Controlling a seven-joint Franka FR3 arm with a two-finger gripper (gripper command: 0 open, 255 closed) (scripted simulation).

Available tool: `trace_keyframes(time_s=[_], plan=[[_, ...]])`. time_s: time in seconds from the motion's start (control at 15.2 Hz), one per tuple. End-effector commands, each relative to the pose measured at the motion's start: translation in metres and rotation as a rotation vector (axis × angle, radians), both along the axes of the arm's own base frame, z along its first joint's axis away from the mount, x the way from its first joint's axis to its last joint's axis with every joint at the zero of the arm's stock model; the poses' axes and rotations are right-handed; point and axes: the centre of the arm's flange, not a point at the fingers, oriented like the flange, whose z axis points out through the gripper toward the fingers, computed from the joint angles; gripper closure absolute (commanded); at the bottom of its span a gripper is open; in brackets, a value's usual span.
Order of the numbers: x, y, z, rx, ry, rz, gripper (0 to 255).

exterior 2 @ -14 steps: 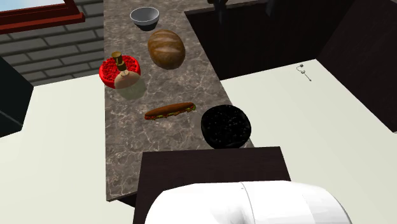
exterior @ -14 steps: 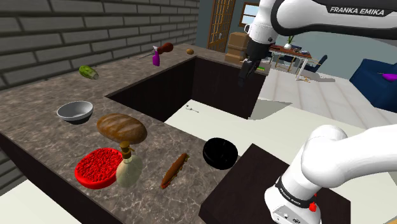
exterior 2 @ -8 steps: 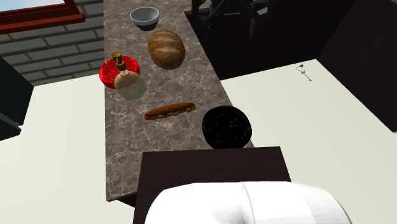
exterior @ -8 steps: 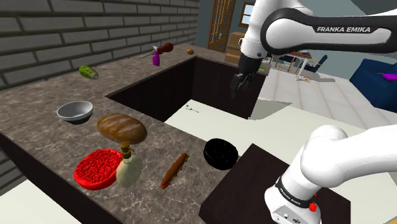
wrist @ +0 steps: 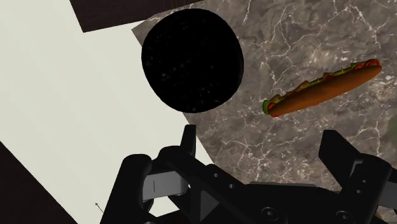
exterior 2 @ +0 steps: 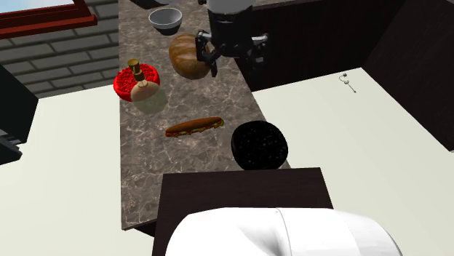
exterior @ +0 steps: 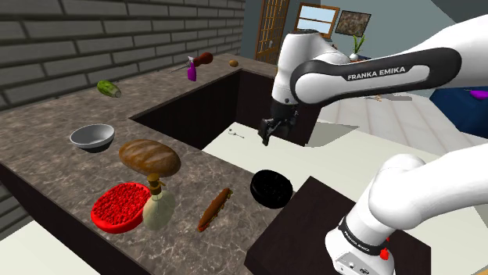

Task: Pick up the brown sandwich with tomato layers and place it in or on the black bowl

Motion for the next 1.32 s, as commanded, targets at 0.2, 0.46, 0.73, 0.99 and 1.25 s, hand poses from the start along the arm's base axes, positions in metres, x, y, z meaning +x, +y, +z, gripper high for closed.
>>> trace_keyframes(time_s=[0.2,0.46,0.73,0.99,1.25], plan=[[0.018,0.031,-0.057,0.007,0.007,-0.166,0],[0.035,0.052,-0.102,0.013,0.016,-0.295,0],[0.055,0.071,-0.148,0.018,0.024,-0.425,0],[0.077,0.087,-0.193,0.023,0.032,-0.554,0],[0.101,0.101,-0.239,0.029,0.04,-0.683,0]])
